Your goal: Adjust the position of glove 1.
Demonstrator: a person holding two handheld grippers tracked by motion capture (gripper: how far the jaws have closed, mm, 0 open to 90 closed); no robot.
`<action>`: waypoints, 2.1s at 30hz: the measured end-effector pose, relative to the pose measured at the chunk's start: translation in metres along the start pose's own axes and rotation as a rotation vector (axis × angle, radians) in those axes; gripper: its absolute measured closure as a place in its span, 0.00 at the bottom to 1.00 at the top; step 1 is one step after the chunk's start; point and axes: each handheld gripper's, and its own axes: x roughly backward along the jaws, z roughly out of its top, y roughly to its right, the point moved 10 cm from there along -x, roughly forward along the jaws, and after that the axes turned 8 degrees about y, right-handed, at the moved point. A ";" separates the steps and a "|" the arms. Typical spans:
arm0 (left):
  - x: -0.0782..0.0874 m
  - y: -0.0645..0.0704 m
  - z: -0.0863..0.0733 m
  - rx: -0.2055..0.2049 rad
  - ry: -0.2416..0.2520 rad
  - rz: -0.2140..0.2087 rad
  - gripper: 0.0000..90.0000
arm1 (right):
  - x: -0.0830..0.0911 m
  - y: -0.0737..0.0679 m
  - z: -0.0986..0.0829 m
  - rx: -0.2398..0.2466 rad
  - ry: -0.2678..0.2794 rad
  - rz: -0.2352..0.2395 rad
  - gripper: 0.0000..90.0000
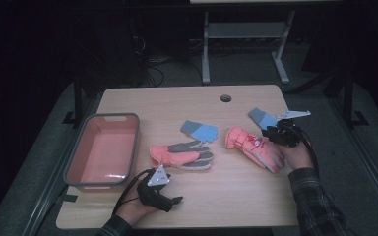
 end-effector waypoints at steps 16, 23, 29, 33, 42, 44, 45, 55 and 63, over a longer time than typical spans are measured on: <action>0.000 0.000 0.000 -0.001 0.002 -0.002 0.13 | -0.039 0.034 -0.026 -0.005 -0.106 -0.078 0.80; -0.001 0.000 0.000 -0.003 0.000 -0.003 0.13 | -0.042 0.037 -0.030 -0.025 -0.116 -0.080 0.95; -0.001 0.000 0.000 -0.002 0.001 -0.003 0.13 | -0.039 0.039 -0.028 -0.037 -0.109 -0.085 0.98; -0.001 0.000 0.000 -0.002 0.000 -0.003 0.13 | -0.030 0.040 -0.017 -0.037 -0.065 -0.082 0.99; -0.003 -0.001 0.002 -0.004 -0.001 -0.003 0.13 | -0.004 0.041 0.002 -0.032 0.002 -0.081 0.99; -0.003 -0.001 0.002 -0.005 -0.001 -0.004 0.13 | 0.003 0.040 0.009 -0.034 0.023 -0.081 0.99; -0.003 -0.001 0.002 -0.006 -0.001 -0.004 0.13 | 0.007 0.040 0.012 -0.032 0.034 -0.078 0.99; -0.005 -0.001 0.004 -0.009 -0.002 -0.009 0.13 | 0.037 0.030 0.040 0.014 0.113 -0.072 1.00; -0.005 -0.002 0.004 -0.013 -0.002 -0.008 0.13 | 0.059 0.000 0.066 0.087 0.161 -0.032 1.00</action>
